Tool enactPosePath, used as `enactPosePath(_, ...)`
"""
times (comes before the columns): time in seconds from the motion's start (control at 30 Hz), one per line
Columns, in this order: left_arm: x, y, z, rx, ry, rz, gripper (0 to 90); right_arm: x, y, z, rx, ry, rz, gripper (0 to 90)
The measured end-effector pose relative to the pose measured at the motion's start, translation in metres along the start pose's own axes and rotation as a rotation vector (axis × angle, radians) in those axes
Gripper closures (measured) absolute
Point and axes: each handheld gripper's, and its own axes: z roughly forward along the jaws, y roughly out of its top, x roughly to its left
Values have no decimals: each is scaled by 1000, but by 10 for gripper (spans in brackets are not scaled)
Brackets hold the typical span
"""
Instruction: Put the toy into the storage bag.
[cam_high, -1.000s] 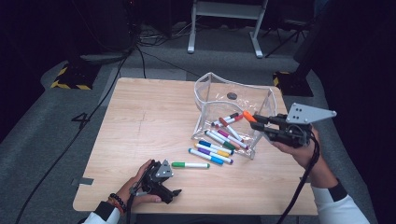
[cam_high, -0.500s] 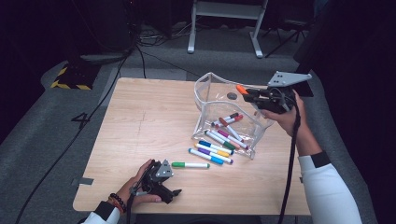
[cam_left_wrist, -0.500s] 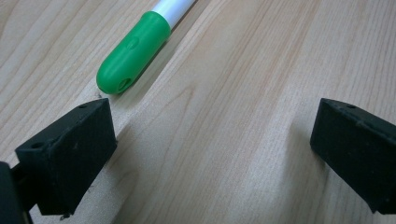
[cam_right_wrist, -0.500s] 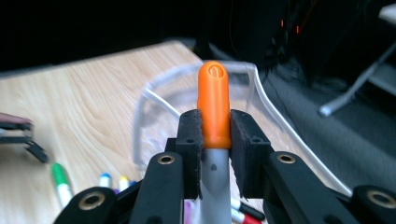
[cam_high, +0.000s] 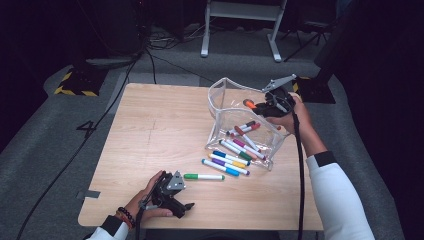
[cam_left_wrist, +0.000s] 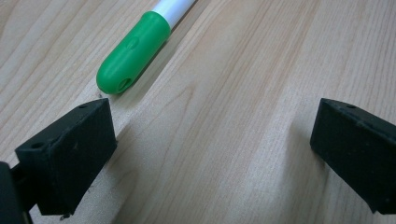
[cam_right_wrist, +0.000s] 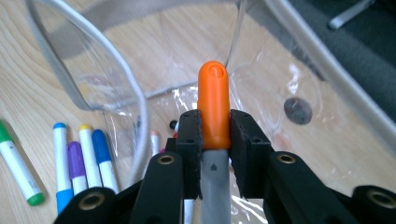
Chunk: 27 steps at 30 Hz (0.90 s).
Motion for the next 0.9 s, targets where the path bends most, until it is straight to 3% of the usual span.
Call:
enactPosePath(0.2, 0, 0, 0, 0, 0, 0, 4, 5, 3, 10, 105, 30, -34, 744)
enactPosePath(0.27, 0, 0, 0, 0, 0, 0, 4, 8, 4, 13, 133, 84, -46, 742)
enactPosePath(0.4, 0, 0, 0, 0, 0, 0, 4, 13, 5, 14, 156, 110, -61, 732)
enactPosePath(0.43, 0, 0, 0, 0, 0, 0, 4, 14, 5, 14, 156, 98, -65, 713)
enactPosePath(0.7, 0, 0, 0, 1, 0, 1, 4, 10, 3, 6, 88, 43, -54, 573)
enactPosePath(0.83, 0, 0, 0, 0, -2, 2, 5, 7, -1, -7, 17, 13, -35, 542)
enactPosePath(0.9, 0, 0, 0, -2, -2, -2, 5, 6, -5, -18, -50, 19, -32, 522)
